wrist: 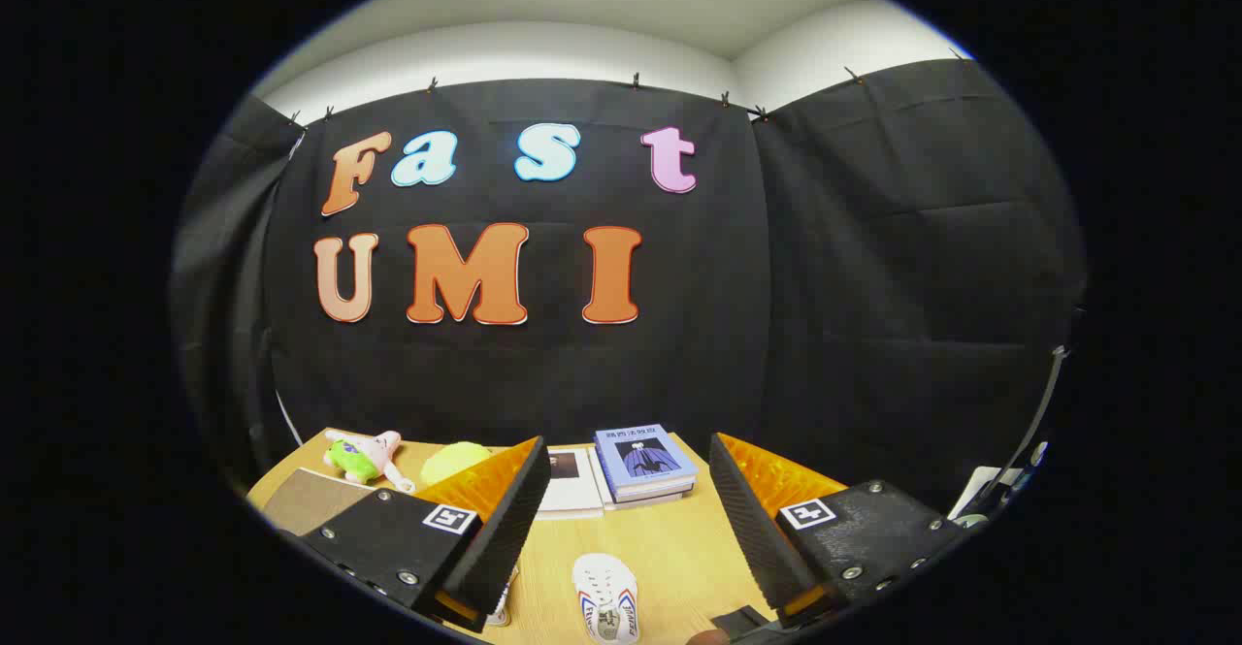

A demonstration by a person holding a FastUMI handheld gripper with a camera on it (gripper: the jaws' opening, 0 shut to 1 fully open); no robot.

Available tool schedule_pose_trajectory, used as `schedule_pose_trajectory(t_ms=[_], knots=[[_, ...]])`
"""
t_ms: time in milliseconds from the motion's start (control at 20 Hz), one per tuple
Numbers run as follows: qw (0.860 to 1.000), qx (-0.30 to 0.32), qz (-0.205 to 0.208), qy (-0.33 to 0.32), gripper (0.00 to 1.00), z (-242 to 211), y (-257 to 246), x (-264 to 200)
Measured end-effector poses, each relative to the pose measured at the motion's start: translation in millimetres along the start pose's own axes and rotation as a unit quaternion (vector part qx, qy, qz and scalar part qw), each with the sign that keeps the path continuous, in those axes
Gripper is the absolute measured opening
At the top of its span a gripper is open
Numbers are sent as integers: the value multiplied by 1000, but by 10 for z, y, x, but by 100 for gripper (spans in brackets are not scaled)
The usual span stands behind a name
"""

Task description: Open the storage box then place both shoes into the box .Put the left shoe in first, then the right shoe, with the right side of both shoes facing outward in a uniform manner.

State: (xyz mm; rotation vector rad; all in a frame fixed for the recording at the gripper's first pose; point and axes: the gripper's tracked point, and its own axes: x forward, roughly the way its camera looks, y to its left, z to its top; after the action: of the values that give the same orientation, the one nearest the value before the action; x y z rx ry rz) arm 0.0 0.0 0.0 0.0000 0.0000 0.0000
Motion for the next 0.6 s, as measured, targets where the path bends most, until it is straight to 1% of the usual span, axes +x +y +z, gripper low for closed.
schedule_pose_trajectory(t_ms=[100,300,600], knots=[[1000,-6,4,7,98,-50,25,1],[1000,-20,-4,9,98,-48,-23,16],[1000,-9,-5,7,98,-26,-64,21]])
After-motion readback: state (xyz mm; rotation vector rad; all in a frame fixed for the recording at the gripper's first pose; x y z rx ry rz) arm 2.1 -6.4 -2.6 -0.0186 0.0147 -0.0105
